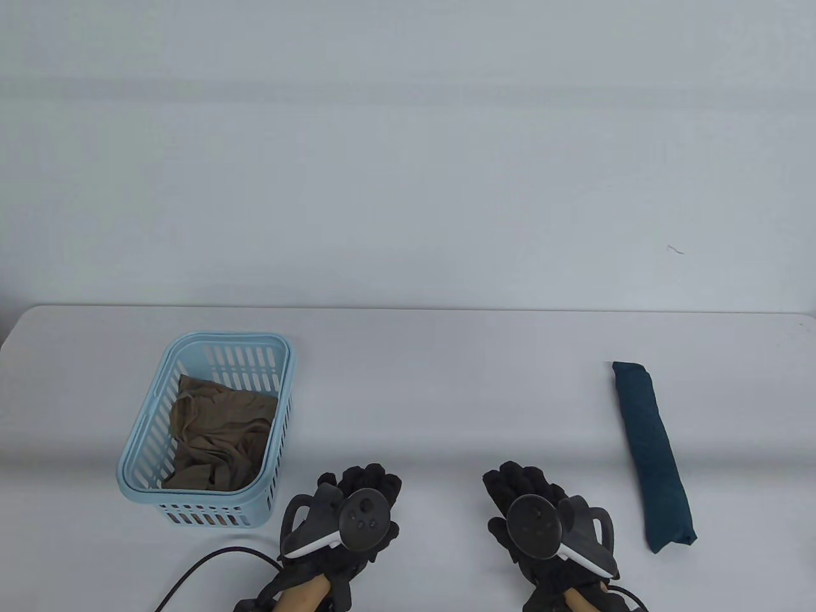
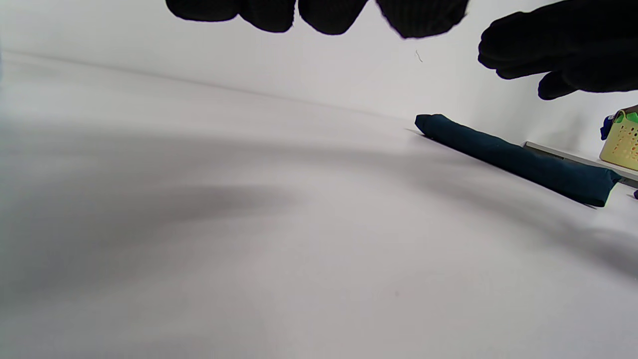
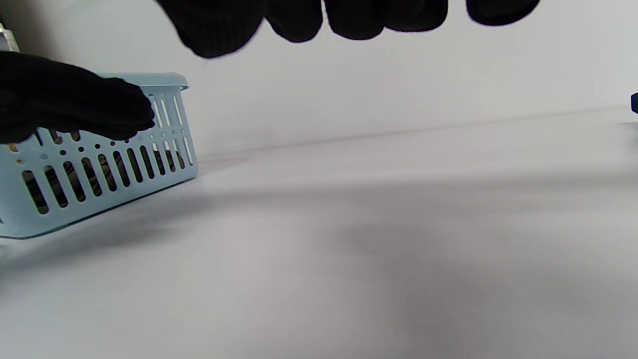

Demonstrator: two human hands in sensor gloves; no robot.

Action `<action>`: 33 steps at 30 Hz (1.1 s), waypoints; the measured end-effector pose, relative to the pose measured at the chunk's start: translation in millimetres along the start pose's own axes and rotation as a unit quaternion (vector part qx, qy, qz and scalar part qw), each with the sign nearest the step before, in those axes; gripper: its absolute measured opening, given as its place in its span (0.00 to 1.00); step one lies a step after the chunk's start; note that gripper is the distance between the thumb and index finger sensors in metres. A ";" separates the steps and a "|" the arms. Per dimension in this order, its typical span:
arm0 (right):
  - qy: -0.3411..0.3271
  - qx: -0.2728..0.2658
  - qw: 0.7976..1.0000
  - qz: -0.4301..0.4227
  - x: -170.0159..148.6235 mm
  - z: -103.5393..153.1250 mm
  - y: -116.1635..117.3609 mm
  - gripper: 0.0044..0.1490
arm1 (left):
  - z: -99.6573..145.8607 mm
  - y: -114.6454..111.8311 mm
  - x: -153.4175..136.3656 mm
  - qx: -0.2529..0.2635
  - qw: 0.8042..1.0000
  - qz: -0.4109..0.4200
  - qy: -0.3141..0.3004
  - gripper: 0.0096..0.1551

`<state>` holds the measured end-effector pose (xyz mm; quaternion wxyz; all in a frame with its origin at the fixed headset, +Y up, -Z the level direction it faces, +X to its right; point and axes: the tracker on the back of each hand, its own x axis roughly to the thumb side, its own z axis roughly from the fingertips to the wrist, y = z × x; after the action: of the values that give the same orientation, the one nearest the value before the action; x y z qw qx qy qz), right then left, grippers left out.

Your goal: Roll shorts into tight roll

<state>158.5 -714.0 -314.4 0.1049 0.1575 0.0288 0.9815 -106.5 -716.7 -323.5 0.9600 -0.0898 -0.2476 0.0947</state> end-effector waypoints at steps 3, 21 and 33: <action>-0.001 0.004 1.000 0.001 -1.3 0.9 1.0 0.41 | -1.7 -4.1 2.0 -0.009 1.000 0.000 0.000 0.40; 0.001 0.024 0.999 -0.027 -8.6 0.7 2.3 0.41 | 14.2 139.4 -59.9 0.099 0.991 -0.020 0.089 0.42; 0.001 0.028 0.998 -0.052 -8.7 1.5 -0.2 0.41 | -4.0 147.6 -168.4 -0.008 0.972 -0.041 0.231 0.43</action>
<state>167.0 -715.6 -315.6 0.1511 0.1574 0.0642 0.9738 -269.5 -612.7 -436.5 0.9936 -0.1064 -0.0238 0.0296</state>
